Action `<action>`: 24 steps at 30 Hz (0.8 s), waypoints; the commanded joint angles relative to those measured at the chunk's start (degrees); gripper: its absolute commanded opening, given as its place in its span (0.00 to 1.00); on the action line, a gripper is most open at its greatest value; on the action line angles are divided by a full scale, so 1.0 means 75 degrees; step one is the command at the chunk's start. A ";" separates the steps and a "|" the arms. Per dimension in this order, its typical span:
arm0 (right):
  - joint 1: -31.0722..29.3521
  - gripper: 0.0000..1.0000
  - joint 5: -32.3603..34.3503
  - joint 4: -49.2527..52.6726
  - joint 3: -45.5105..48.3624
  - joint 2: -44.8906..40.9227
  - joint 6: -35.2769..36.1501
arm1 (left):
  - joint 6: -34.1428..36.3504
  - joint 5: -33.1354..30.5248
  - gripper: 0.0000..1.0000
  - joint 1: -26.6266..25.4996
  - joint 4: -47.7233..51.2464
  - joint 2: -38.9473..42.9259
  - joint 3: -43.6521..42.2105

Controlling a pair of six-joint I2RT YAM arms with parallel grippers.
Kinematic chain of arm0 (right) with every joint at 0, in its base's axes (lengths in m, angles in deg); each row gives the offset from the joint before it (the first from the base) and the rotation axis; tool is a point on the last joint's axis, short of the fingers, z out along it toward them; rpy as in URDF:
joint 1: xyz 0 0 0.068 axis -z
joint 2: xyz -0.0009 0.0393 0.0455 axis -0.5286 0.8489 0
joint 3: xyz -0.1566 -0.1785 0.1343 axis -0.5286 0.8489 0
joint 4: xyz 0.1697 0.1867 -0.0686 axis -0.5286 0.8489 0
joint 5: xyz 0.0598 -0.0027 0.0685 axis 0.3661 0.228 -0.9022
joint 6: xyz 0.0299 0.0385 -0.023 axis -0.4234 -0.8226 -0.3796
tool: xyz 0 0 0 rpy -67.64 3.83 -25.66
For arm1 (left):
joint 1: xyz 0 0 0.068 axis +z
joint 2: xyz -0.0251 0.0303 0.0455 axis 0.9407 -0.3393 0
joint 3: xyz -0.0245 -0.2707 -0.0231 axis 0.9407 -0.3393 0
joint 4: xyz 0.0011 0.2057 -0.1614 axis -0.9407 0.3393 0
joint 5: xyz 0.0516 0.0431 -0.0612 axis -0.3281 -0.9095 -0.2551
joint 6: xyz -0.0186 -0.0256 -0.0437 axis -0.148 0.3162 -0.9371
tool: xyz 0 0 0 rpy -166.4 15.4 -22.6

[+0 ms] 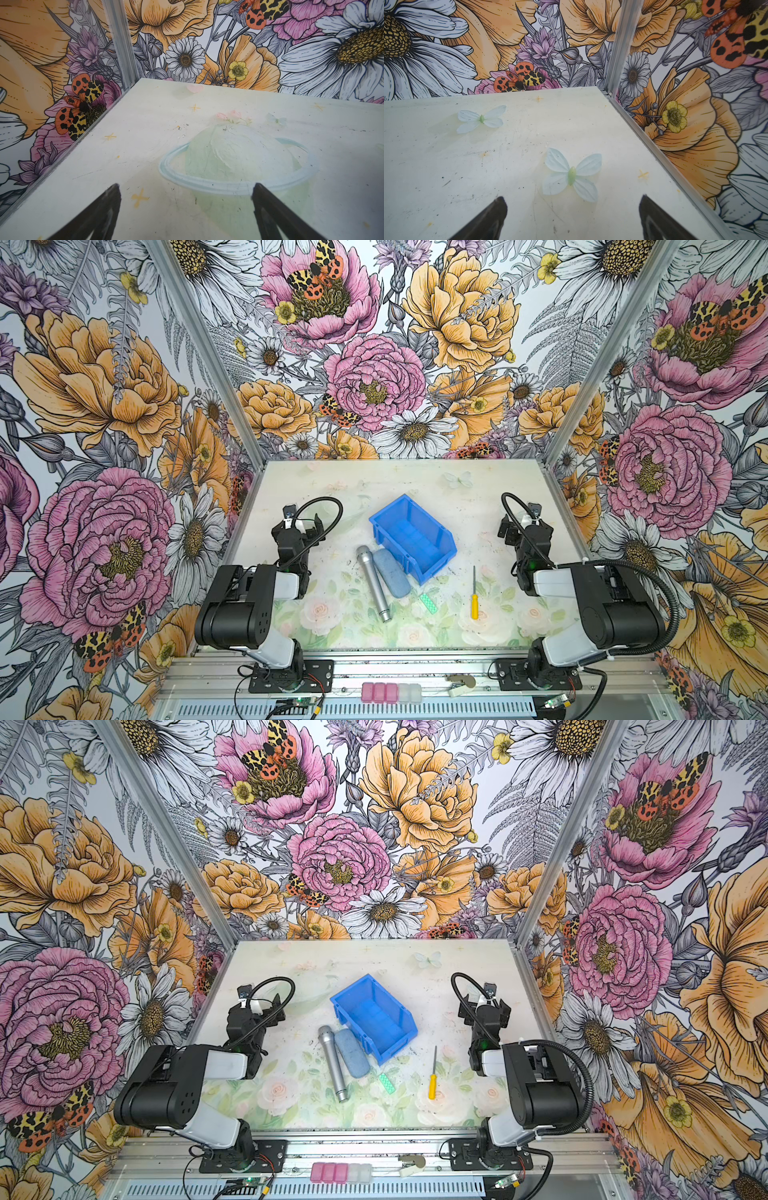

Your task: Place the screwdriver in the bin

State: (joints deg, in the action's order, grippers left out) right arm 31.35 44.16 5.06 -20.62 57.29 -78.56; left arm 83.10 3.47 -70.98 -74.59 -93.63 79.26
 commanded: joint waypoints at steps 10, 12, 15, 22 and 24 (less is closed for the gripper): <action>-0.0078 1.00 0.0102 0.0205 -0.0091 -0.0276 -0.0102 | 0.0034 0.0299 0.99 0.0108 0.0044 0.0033 0.0168; -0.0119 1.00 0.0046 0.0619 -0.0210 -0.0541 0.0031 | 0.0022 0.0294 0.99 0.0109 0.0159 0.0084 0.0211; -0.0136 1.00 -0.0007 0.1181 -0.0275 -0.0983 0.0042 | -0.0007 0.0248 0.99 0.0109 0.0526 0.0293 0.0315; -0.0469 1.00 0.0613 0.2651 -0.0294 -0.2353 0.0068 | -0.0305 0.0121 0.99 0.0264 0.2216 0.1329 0.0626; -0.0511 1.00 0.0623 0.3244 -0.0395 -0.2789 0.0032 | -0.0332 0.0188 0.99 0.0263 0.3212 0.1647 0.0891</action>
State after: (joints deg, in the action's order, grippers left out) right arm 28.05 46.72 22.39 -21.19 40.02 -78.51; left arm 81.92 4.49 -69.48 -60.18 -83.99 83.35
